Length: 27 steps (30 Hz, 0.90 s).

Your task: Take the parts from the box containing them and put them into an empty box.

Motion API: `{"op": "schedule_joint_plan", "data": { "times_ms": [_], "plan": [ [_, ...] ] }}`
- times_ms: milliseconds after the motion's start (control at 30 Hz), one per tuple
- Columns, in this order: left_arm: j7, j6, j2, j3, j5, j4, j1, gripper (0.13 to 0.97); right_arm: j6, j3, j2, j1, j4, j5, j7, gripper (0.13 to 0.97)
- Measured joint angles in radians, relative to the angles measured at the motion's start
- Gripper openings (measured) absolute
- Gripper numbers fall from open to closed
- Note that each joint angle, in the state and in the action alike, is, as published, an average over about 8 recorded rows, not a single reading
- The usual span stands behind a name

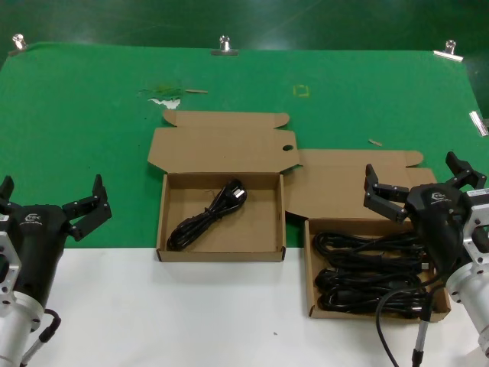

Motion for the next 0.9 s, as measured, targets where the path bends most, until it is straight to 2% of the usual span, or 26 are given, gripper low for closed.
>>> {"op": "schedule_joint_plan", "data": {
  "times_ms": [900],
  "plan": [
    [0.0, 0.0, 0.0, 0.0, 0.0, 0.0, 0.0, 0.966, 0.0, 0.0, 0.0, 0.0, 0.0, 0.0, 0.0, 0.966]
  ]
}}
